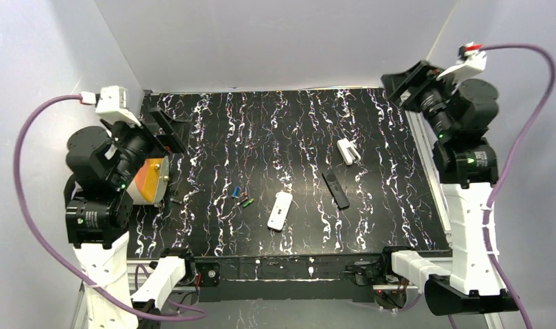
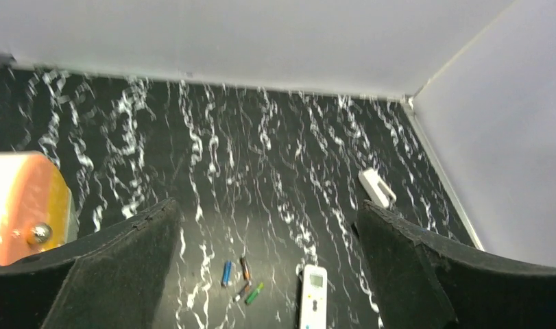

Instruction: Load the batteries into the remote control

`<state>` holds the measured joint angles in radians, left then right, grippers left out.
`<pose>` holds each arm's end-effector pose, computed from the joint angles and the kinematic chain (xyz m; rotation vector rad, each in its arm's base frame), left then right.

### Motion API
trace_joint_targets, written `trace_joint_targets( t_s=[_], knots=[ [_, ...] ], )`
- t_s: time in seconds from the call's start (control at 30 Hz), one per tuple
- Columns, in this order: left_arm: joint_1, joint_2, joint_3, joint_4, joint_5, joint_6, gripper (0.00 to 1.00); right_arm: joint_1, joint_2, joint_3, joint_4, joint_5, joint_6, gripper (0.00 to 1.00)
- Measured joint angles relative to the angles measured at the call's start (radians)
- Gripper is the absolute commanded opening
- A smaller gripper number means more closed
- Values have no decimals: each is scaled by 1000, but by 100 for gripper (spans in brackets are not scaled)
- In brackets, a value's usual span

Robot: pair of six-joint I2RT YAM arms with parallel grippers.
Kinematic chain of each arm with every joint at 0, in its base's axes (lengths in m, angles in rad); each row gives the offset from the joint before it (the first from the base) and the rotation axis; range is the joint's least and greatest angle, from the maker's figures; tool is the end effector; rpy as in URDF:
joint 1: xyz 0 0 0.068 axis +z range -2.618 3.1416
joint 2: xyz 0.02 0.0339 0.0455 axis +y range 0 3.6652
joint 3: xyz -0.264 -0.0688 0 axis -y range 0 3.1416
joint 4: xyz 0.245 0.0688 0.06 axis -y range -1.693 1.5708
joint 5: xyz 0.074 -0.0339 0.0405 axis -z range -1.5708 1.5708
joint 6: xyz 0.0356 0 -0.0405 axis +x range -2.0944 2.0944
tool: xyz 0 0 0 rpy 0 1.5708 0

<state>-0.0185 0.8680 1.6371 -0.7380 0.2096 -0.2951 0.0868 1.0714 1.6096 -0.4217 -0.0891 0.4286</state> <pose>0.0923 -0.0091 0.5318 -0.0470 1.5539 -0.4096 0.1809 0.0189 0.5351 0.1776 1.4623 0.4848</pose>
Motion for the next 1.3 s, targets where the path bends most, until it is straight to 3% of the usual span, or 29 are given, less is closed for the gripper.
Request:
trace_joint_targets(
  t_s=[0.33, 0.5, 0.67, 0.8, 0.93, 1.2, 1.3],
  knots=[
    [0, 3, -408, 85, 149, -100, 98, -1, -35, -367, 6, -39, 93, 81],
    [0, 72, -467, 108, 167, -140, 98, 0, 47, -465, 2, -108, 82, 81],
    [3, 77, -493, 182, 274, -155, 98, 30, 137, -541, -17, -145, 42, 86],
    [-28, 95, -568, 260, 341, -193, 98, 200, 171, -566, -22, -68, 3, 86],
    [-155, 139, -618, 285, 311, -211, 98, 389, 219, -566, -20, 56, -11, 86],
    [-360, 180, -669, 303, 195, -211, 98, 608, 340, -583, -86, 317, 98, 85],
    [-439, 212, -680, 314, 138, -209, 95, 631, 344, -594, -115, 352, 122, 81]
  ],
)
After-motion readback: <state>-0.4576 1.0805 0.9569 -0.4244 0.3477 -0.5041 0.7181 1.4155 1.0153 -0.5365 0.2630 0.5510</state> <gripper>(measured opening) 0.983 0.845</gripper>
